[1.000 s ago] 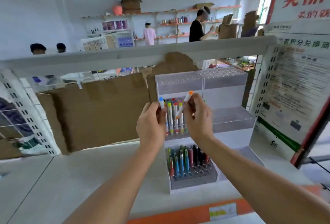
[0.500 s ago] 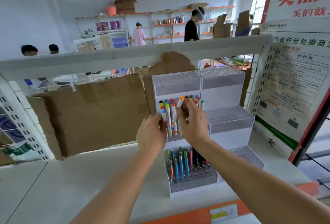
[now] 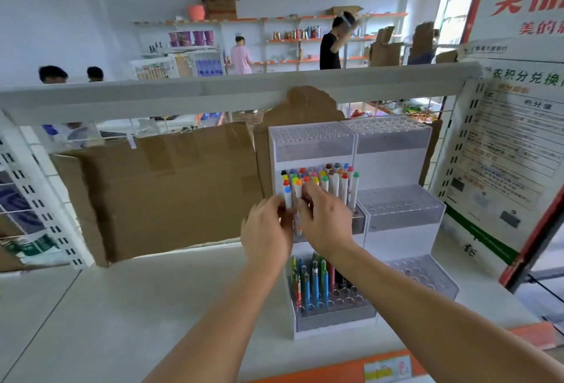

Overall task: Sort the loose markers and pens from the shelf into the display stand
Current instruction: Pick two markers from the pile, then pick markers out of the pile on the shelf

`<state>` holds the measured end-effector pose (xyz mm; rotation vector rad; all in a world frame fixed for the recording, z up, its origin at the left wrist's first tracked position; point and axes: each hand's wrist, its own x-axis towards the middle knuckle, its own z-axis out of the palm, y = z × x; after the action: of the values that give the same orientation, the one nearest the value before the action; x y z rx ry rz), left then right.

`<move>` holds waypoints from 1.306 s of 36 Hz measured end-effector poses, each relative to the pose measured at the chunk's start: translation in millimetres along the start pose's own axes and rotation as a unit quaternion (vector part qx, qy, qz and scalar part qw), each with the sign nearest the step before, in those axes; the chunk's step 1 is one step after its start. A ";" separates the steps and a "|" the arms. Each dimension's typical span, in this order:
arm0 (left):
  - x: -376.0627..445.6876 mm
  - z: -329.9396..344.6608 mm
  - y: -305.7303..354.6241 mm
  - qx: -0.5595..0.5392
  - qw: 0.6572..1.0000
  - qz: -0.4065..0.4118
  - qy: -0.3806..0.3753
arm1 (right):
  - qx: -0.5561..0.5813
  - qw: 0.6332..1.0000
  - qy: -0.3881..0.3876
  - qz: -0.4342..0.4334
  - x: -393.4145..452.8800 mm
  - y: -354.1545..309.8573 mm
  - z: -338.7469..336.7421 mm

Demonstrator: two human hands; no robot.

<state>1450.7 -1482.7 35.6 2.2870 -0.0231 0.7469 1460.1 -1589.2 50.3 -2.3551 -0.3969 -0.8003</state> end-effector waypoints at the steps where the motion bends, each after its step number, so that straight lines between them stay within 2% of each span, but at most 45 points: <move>1: -0.2 0.5 -0.2 0.004 1.000 0.000 0.004 | -0.010 1.000 -0.012 0.011 1.3 -0.8 0.4; 11: -3.5 2.0 -0.1 0.018 0.999 0.004 0.040 | -0.074 0.995 -0.049 0.049 -3.7 1.9 -1.9; 20: -4.2 5.2 -1.2 0.002 1.000 0.004 0.012 | -0.046 0.993 -0.086 0.068 -3.8 -2.7 -10.3; 23: -7.5 0.0 -2.7 -0.001 1.000 0.009 -0.007 | -0.040 0.995 -0.054 0.072 -7.9 -2.3 -14.2; 25: -13.4 -5.9 -6.9 0.005 1.000 0.014 -0.008 | -0.045 0.998 0.000 0.039 -11.4 -2.0 -17.0; 27: -20.8 -14.0 -14.3 0.016 1.000 0.014 0.001 | -0.057 0.997 0.044 -0.042 -14.8 -5.1 -18.2; 30: -33.3 -28.5 -30.5 0.036 0.998 0.017 0.041 | -0.052 0.987 0.064 -0.138 -21.0 -18.5 -10.4; 32: -44.0 -41.6 -44.2 0.059 0.997 0.002 0.058 | -0.030 0.985 0.042 -0.166 -27.6 -31.5 -2.1; 35: -64.3 -71.1 -61.7 0.106 0.993 -0.056 0.015 | -0.005 0.983 -0.009 -0.184 -40.2 -49.7 14.3; 39: -90.5 -113.4 -97.2 0.246 0.959 -0.139 -0.031 | -0.001 0.975 -0.126 -0.182 -54.0 -73.6 43.8; 43: -114.2 -157.5 -128.8 0.270 0.928 -0.256 -0.038 | -0.037 0.953 -0.243 -0.176 -62.6 -98.7 75.4; 47: -139.2 -202.3 -157.3 0.294 0.907 -0.300 -0.019 | -0.033 0.938 -0.295 -0.179 -68.8 -134.7 102.0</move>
<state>1267.5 -1262.9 -20.3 2.6354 0.9654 0.4043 1391.6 -1426.6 4.0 -2.5935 -1.0860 -0.2308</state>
